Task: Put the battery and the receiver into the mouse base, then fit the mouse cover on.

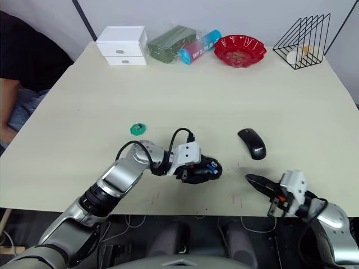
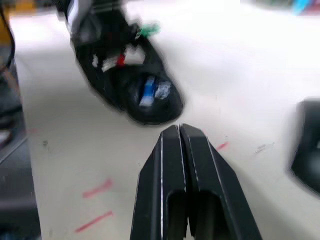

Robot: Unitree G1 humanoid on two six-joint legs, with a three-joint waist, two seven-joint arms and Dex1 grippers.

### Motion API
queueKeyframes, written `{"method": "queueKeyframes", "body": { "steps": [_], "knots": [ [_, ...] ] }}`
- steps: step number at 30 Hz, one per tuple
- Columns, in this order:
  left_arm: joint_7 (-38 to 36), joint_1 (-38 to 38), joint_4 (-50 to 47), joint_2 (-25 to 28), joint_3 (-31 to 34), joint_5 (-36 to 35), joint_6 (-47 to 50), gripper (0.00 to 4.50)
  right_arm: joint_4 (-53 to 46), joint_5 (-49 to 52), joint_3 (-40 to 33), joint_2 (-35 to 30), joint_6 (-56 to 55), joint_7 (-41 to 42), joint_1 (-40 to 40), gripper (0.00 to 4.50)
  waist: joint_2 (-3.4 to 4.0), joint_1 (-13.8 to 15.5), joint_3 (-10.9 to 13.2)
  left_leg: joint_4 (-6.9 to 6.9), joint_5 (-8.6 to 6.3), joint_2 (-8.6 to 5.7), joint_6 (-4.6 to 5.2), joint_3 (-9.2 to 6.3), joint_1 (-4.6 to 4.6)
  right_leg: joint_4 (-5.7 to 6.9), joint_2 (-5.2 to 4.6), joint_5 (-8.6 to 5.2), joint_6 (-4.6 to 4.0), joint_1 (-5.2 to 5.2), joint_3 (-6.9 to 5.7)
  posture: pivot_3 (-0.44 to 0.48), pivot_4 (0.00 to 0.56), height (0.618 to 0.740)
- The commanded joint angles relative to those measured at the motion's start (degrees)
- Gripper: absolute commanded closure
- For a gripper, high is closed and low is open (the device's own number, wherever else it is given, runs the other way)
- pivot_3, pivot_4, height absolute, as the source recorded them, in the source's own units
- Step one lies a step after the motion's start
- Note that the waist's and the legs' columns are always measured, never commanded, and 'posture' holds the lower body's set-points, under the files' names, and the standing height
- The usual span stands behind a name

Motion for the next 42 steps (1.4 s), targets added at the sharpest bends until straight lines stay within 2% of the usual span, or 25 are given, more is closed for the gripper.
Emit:
{"method": "queueKeyframes", "body": {
  "steps": [1, 3, 6, 7, 8, 9, 10, 11, 21, 24, 25, 34, 42],
  "knots": [
    [-1.1, 0.2, 0.6, 0.3, -1.5, 0.2, 0.1, 1.57, 1.0, 4.6, -4.1, -1.4, -1.7, 4.9, 1.2, 4.23, 0.00, 0.1, 0.0, 0.00, 0.00, 0.00, 0.00, 0.01, 0.00, 0.00, 0.00, 0.00, 0.00, 0.00, 0.01, 0.000, 0.150, 0.740],
    [-1.2, 0.2, 0.5, 0.4, -1.6, 0.2, 0.0, 1.57, 2.7, 5.3, -5.8, -2.0, -2.6, 6.9, 1.3, 3.81, 0.02, 0.2, 0.0, 0.00, 0.00, 0.00, 0.00, 0.02, 0.02, 0.02, 0.00, 0.00, 0.00, 0.00, 0.03, 0.000, 0.150, 0.740],
    [-1.3, 0.1, 0.9, 0.6, -1.6, 0.4, -0.5, 1.57, 4.8, 5.9, -7.0, -2.5, -3.9, 10.0, 1.0, 2.62, 0.04, 0.2, 0.0, 0.00, 0.00, 0.00, 0.00, 0.02, 0.04, 0.03, 0.00, 0.00, -0.01, 0.00, 0.03, 0.000, 0.150, 0.740],
    [-1.3, 0.1, 0.9, 0.6, -1.6, 0.4, -0.6, 1.57, 5.1, 6.2, -7.2, -2.5, -3.9, 10.7, 1.0, 1.96, 0.04, 0.3, 0.0, 0.00, 0.00, 0.00, 0.00, 0.02, 0.04, 0.03, 0.00, 0.00, -0.01, 0.00, 0.03, 0.000, 0.150, 0.740],
    [-1.3, 0.0, 1.0, 0.6, -1.6, 0.4, -0.7, 1.57, 5.4, 6.6, -7.4, -2.5, -3.9, 11.3, 0.9, 1.58, 0.04, 0.3, 0.0, 0.00, 0.00, 0.00, 0.00, 0.02, 0.04, 0.03, 0.00, 0.00, -0.01, 0.00, 0.03, 0.000, 0.150, 0.740],
    [-1.4, 0.0, 0.9, 0.5, -1.5, 0.4, -0.6, 1.57, 5.9, 6.4, -7.4, -2.5, -4.3, 11.9, 0.4, 0.85, 0.04, 0.3, 0.0, 0.00, 0.00, 0.00, 0.00, 0.02, 0.04, 0.03, 0.00, 0.00, -0.01, 0.00, 0.03, 0.000, 0.150, 0.740],
    [-1.4, -0.1, 1.0, 0.5, -1.5, 0.3, -0.7, 1.57, 6.3, 6.3, -7.5, -2.5, -4.6, 12.3, 0.0, 0.66, 0.04, 0.3, 0.0, 0.00, 0.00, 0.00, 0.00, 0.02, 0.04, 0.03, 0.00, 0.00, -0.01, 0.00, 0.03, 0.000, 0.150, 0.740],
    [-1.5, -0.2, 1.0, 0.5, -1.5, 0.3, -0.6, 1.57, 6.8, 6.2, -7.5, -2.4, -5.0, 12.7, -0.5, 0.13, 0.04, 0.3, 0.0, 0.00, 0.00, 0.00, 0.00, 0.02, 0.04, 0.03, 0.00, 0.00, -0.01, 0.00, 0.03, 0.000, 0.150, 0.740],
    [-2.4, -0.7, 1.8, 0.5, -1.1, -0.1, -0.1, 1.57, 9.4, 5.0, -6.7, -1.6, -6.8, 14.1, -1.7, 0.05, 0.05, 0.5, 0.0, 0.00, 0.00, 0.00, 0.00, 0.03, 0.04, 0.03, 0.00, 0.00, -0.01, 0.00, 0.04, 0.000, 0.150, 0.740],
    [-2.2, -1.0, 1.9, 0.1, -0.7, -0.3, 0.0, 0.16, 9.7, 4.9, -6.6, -1.5, -7.1, 14.5, -1.5, 0.00, 0.07, 0.5, 0.0, 0.00, 0.00, 0.00, 0.00, 0.04, 0.04, 0.03, 0.00, 0.00, -0.01, 0.00, 0.04, 0.000, 0.150, 0.740],
    [-2.3, -1.0, 2.0, 0.0, -0.6, -0.4, -0.2, 0.03, 9.8, 4.9, -6.6, -1.4, -7.3, 14.7, -1.4, 0.00, 0.07, 0.5, 0.0, 0.00, 0.00, 0.00, 0.00, 0.04, 0.04, 0.04, 0.00, 0.00, -0.01, 0.00, 0.05, 0.000, 0.150, 0.740],
    [-2.3, -0.9, 1.7, -0.1, 1.5, -2.2, -1.1, 0.03, 10.1, 4.8, -6.3, -0.6, -8.2, 15.2, -0.9, 0.00, 0.08, 0.6, 0.0, 0.02, 0.00, 0.00, 0.00, 0.05, 0.04, 0.04, 0.00, 0.00, -0.01, 0.00, 0.06, 0.000, 0.150, 0.740],
    [-4.0, 0.3, -3.9, 1.4, 6.5, -8.2, -1.9, 0.03, 10.9, 5.7, -6.2, -0.4, -8.5, 17.2, -1.2, 0.00, 0.20, 0.6, 0.1, 0.02, 0.00, 0.01, 0.00, 0.05, 0.03, 0.05, -0.01, 0.00, -0.01, -0.01, 0.06, 0.000, 0.150, 0.740]
  ]
}}
